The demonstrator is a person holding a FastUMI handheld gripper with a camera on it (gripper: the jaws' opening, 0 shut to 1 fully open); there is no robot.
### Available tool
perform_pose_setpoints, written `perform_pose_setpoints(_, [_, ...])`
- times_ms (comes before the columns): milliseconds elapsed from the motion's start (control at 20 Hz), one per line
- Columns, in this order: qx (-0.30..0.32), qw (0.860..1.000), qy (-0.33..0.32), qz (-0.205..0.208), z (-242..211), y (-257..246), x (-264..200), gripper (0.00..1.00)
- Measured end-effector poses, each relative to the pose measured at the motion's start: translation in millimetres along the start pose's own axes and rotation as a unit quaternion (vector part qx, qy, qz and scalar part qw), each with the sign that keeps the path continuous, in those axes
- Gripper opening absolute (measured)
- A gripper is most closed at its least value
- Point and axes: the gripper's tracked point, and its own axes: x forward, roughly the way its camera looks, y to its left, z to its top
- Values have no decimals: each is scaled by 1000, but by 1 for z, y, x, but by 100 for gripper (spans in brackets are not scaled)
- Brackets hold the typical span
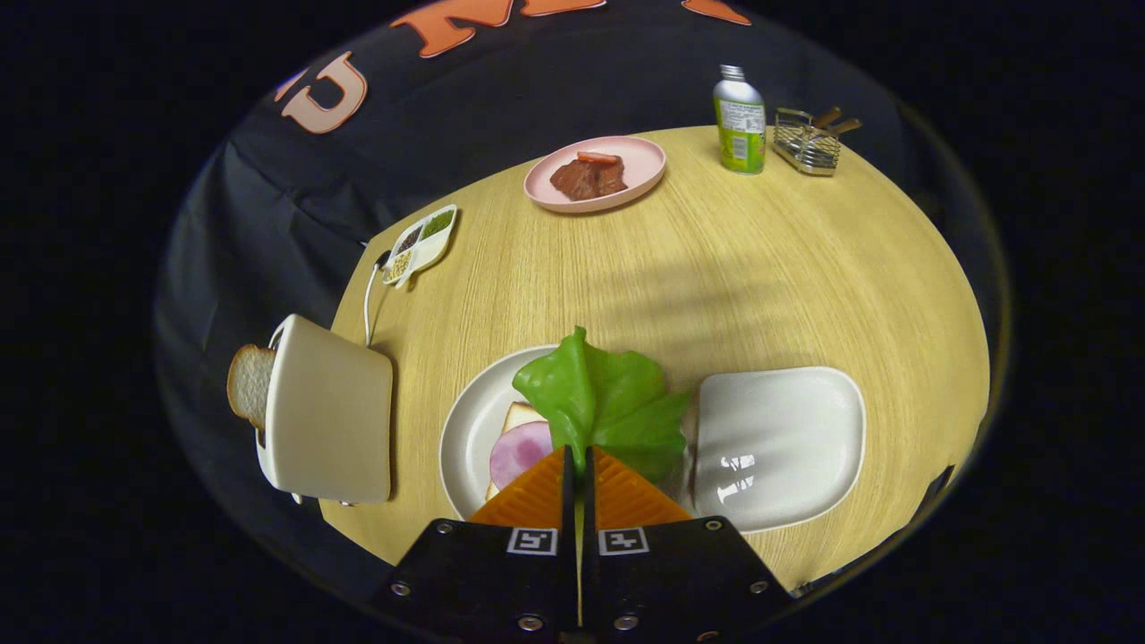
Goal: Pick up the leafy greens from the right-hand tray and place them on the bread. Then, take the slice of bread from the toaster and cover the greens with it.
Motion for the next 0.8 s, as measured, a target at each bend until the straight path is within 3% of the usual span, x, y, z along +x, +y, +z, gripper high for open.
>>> perform_pose_setpoints(250, [10, 1000, 18, 17, -8, 22, 9, 3])
perform_pose_setpoints(350, [19, 999, 35, 26, -14, 28, 11, 9])
perform_pose_setpoints(600, [30, 999, 4, 43, 9, 47, -2, 41])
perform_pose_setpoints(800, [-25, 998, -34, 55, 36, 79, -29, 59])
